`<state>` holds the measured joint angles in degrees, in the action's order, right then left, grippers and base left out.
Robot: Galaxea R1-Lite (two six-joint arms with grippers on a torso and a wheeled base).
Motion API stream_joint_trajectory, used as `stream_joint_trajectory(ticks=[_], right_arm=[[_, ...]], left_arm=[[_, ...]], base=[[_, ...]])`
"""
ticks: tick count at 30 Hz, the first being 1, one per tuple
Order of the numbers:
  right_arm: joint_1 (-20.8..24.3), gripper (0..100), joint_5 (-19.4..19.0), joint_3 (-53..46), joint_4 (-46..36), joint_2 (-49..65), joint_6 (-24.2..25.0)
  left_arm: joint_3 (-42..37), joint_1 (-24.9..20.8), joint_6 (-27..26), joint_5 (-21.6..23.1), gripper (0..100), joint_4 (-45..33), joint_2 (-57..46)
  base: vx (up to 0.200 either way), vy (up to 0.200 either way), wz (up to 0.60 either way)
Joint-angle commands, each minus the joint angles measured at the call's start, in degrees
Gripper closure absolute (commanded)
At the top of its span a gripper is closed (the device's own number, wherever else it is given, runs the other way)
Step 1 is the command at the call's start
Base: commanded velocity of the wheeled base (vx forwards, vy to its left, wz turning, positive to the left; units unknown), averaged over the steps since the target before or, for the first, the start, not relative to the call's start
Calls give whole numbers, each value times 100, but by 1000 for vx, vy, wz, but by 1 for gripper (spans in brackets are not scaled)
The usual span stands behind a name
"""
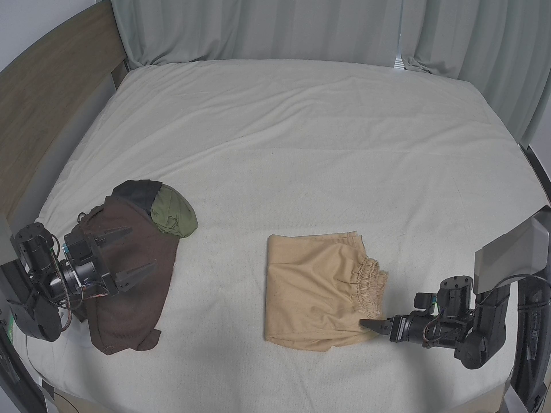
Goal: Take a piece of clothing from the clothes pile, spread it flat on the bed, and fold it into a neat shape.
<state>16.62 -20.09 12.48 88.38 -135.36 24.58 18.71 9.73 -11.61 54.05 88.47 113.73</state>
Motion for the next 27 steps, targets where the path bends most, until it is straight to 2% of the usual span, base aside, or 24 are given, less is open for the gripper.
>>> stream_joint_trajectory(ticks=[1,8,10,15,27], right_arm=[[26,0,-4,211,4,-421,100],[193,0,137,545,4,-517,654],[386,0,374,791,4,-517,1093],[808,0,673,1046,4,-482,1875],[861,0,761,1125,12,-491,1972]], left_arm=[[1,12,0,0,0,4,0],[-8,3,0,0,0,4,0],[-8,3,0,0,0,4,-8],[-8,12,-8,0,0,4,-17],[-43,3,0,0,0,4,-17]], base=[[0,0,0],[0,0,0],[0,0,0],[0,0,0],[0,0,0]])
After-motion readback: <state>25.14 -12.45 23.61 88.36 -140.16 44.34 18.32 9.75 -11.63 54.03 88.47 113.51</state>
